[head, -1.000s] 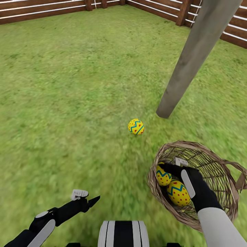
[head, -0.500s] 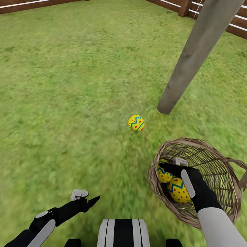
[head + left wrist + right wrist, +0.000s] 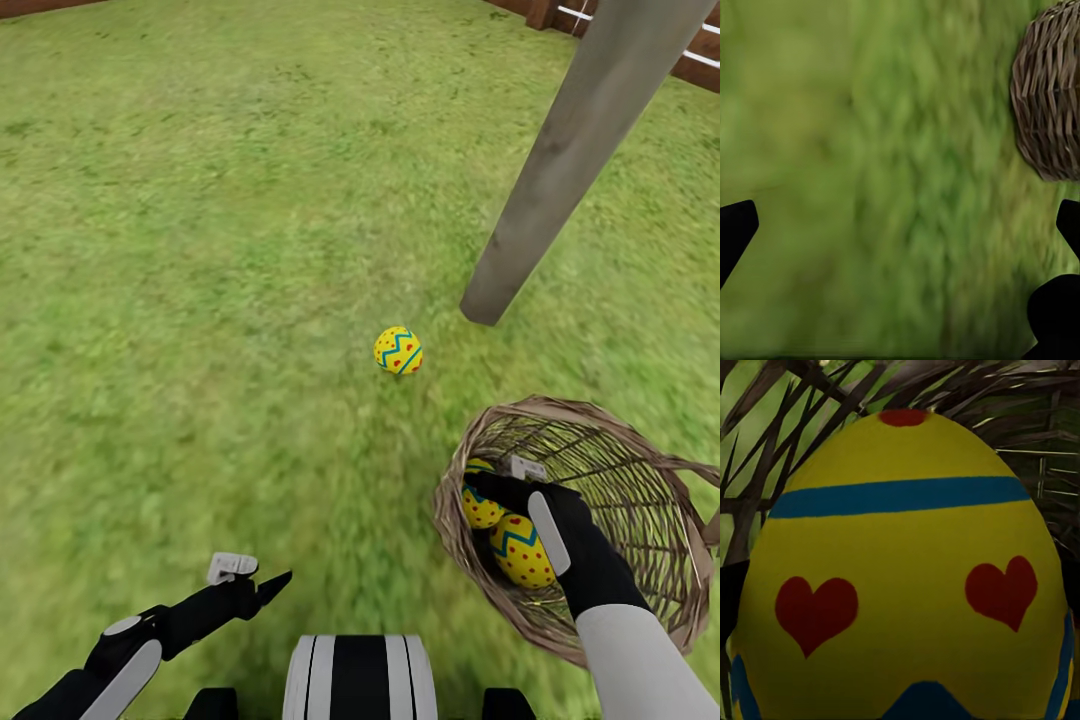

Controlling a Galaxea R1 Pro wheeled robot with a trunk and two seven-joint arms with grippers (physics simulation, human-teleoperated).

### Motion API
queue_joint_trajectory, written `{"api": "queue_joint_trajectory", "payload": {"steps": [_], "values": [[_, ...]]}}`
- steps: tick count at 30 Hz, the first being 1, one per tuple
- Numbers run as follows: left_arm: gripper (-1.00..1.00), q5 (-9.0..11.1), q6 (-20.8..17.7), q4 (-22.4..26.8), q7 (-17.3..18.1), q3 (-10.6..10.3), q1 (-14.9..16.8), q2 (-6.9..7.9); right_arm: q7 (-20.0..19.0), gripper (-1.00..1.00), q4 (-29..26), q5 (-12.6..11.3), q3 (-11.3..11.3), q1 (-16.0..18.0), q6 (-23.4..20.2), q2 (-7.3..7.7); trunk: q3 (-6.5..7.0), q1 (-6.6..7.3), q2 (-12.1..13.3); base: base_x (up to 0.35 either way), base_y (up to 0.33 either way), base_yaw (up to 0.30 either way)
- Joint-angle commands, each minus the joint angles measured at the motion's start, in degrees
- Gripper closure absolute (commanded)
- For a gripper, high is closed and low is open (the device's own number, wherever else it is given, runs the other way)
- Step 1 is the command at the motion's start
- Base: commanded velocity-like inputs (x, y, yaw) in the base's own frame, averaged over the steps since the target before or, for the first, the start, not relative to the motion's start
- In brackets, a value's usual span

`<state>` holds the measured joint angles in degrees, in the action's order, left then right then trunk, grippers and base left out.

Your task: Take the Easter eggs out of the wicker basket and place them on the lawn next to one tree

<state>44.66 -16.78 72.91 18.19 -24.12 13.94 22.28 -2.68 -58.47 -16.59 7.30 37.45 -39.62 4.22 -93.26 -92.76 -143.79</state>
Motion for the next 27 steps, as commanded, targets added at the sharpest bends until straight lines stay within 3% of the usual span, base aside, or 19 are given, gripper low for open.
{"api": "queue_joint_trajectory", "payload": {"steps": [1, 9, 10, 27], "values": [[-1.0, 0.6, -0.4, 0.0, 0.0, -0.1, 0.0, 0.04, -0.1, -1.0, 1.0, 1.3, 0.1, 0.0, -0.3, 0.0, -0.26, -0.02, 0.0, 0.0, 0.0, 0.0], [-1.0, 0.6, -0.4, 0.0, 0.0, 0.0, 0.0, 0.04, 0.1, -1.0, 1.0, 1.3, 0.1, 0.0, -0.2, 0.0, -0.49, -0.05, 0.0, 0.0, 0.0, 0.0], [-1.0, 0.6, -0.4, 0.0, 0.0, 0.0, 0.0, 0.04, 0.1, 1.0, 1.0, 1.3, 0.1, 0.0, -0.2, 0.0, -0.49, -0.05, 0.0, 0.0, 0.0, 0.0], [-1.0, 0.6, -0.4, 0.1, 0.3, 0.1, 0.0, 0.04, 0.0, 1.0, 0.9, 1.4, 0.2, 0.0, -0.3, 0.0, -0.49, -0.05, 0.0, 0.0, 0.0, 0.0]]}}
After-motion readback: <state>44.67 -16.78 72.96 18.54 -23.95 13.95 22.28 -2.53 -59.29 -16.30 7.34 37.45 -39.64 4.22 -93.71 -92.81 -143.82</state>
